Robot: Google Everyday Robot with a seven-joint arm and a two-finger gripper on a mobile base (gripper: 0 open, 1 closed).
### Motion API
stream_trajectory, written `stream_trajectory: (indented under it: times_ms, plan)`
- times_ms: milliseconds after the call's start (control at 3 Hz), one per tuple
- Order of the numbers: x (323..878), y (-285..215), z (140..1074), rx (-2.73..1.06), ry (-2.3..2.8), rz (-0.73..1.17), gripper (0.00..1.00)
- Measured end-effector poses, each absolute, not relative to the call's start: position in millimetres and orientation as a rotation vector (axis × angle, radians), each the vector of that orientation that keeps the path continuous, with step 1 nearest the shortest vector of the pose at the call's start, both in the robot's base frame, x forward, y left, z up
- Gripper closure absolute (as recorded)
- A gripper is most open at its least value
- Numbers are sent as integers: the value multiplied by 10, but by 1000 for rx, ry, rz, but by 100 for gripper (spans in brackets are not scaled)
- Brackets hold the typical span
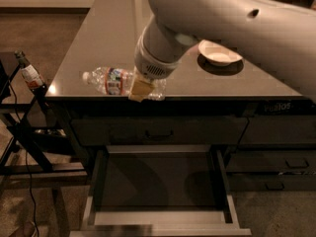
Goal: Pick water bottle from middle drawer and place on counter
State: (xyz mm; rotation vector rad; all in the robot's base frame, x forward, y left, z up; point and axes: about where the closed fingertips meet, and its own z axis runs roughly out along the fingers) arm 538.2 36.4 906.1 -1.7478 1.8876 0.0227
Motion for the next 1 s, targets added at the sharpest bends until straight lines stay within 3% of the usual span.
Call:
stream_trajectory:
  times_ms: [1000]
  plan:
    - [6148,941,9314,-1835,1802,113,100]
